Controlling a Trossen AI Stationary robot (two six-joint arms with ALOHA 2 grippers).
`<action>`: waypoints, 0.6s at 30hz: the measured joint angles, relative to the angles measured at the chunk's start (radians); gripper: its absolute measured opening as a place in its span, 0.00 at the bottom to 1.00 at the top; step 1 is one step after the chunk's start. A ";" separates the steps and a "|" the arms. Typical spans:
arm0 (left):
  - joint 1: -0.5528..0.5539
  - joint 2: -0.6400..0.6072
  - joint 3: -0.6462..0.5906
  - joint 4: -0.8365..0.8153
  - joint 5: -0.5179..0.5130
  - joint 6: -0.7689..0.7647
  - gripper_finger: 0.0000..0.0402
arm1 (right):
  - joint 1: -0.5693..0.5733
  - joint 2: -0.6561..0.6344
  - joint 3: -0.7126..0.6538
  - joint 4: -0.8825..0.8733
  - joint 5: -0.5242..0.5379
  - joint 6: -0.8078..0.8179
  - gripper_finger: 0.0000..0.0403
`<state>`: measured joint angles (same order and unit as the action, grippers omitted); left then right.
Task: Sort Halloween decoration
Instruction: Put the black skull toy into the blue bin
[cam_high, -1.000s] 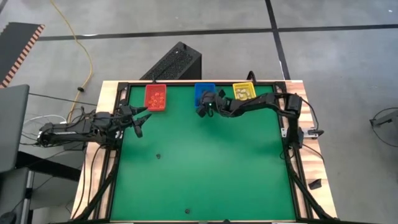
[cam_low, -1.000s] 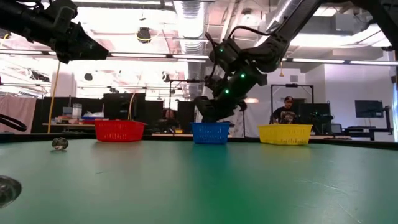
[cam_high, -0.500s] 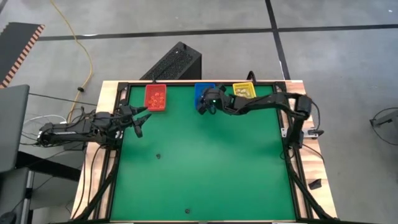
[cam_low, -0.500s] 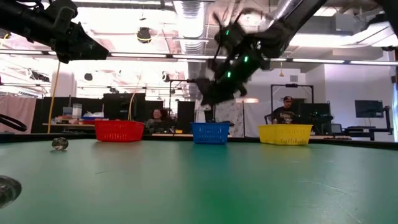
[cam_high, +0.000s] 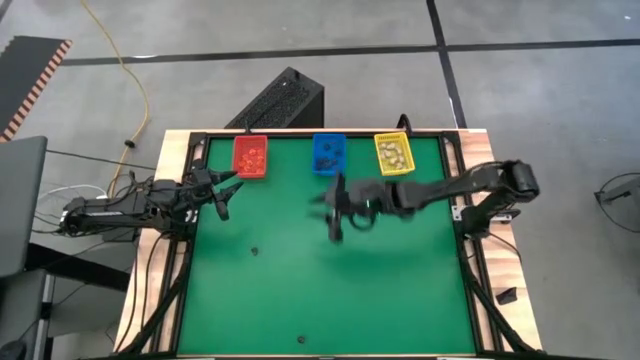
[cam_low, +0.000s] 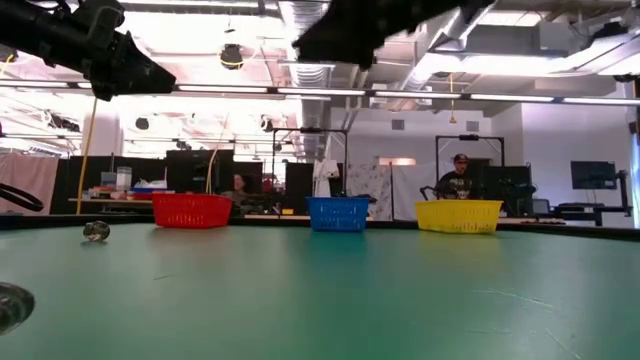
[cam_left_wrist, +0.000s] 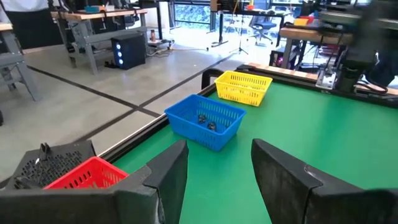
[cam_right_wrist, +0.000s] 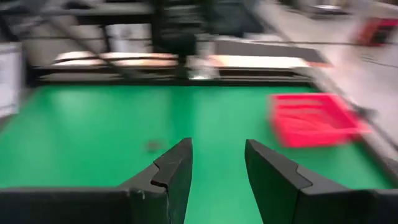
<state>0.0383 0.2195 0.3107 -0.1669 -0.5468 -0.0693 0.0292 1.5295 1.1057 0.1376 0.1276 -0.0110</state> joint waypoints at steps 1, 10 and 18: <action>0.000 0.000 0.000 0.000 0.000 0.000 0.42 | 0.043 0.009 0.000 0.004 0.000 0.002 0.45; 0.000 0.000 0.000 0.000 0.000 -0.003 0.42 | 0.275 0.332 0.042 0.481 0.140 -0.082 0.45; 0.000 0.000 0.000 -0.010 0.000 -0.022 0.42 | 0.235 0.651 0.343 0.402 0.190 -0.087 0.54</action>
<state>0.0380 0.2199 0.3107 -0.1768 -0.5464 -0.0910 0.2637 2.1806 1.4487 0.5391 0.3173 -0.0978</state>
